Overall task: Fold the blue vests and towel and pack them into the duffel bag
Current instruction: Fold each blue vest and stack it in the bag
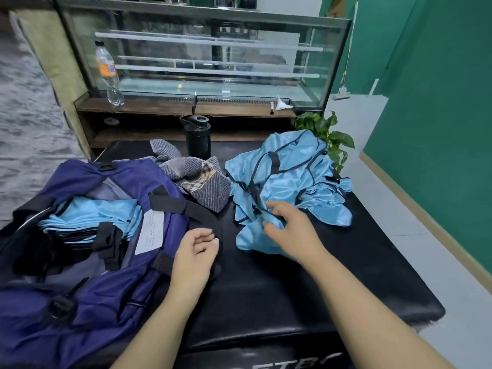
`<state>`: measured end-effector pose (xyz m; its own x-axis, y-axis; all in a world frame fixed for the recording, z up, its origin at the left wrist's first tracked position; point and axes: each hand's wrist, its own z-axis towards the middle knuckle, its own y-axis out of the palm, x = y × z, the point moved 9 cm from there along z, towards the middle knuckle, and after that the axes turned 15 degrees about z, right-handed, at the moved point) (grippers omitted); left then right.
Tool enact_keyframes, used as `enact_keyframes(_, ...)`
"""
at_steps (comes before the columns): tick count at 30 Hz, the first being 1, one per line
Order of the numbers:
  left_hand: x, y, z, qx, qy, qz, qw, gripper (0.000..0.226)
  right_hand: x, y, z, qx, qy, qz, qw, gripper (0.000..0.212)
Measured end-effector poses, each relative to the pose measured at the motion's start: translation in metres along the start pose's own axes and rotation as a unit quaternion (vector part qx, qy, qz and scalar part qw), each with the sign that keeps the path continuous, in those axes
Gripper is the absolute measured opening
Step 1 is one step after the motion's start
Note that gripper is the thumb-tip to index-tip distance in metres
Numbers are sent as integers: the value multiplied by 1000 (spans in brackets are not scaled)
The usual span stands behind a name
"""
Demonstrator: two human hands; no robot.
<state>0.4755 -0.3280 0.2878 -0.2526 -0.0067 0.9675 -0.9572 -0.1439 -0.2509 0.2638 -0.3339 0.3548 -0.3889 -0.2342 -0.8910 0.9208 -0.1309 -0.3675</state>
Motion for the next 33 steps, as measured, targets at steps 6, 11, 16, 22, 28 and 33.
enact_keyframes(6, 29, 23, -34, -110, -37, -78, 990, 22, -14, 44, -48, -95, 82, 106, 986, 18)
enact_keyframes(11, 22, 18, -53, -109, -72, -122, 984, 24, -15, 54, -74, -141, 168, 244, 945, 11)
enact_keyframes(16, 32, 9, -58, -110, -41, -91, 989, 29, -22, 54, -78, -145, 211, 370, 893, 23)
enact_keyframes(22, 35, -5, -53, -57, -6, -14, 998, 31, -9, 25, -67, -22, 207, 343, 916, 23)
enact_keyframes(28, 9, -14, -44, -42, -39, 132, 990, 31, 58, -29, -57, 129, 236, 203, 942, 19)
enact_keyframes(33, 7, -8, -45, -79, -61, 173, 980, 33, 109, -76, -41, 202, 251, 51, 945, 31)
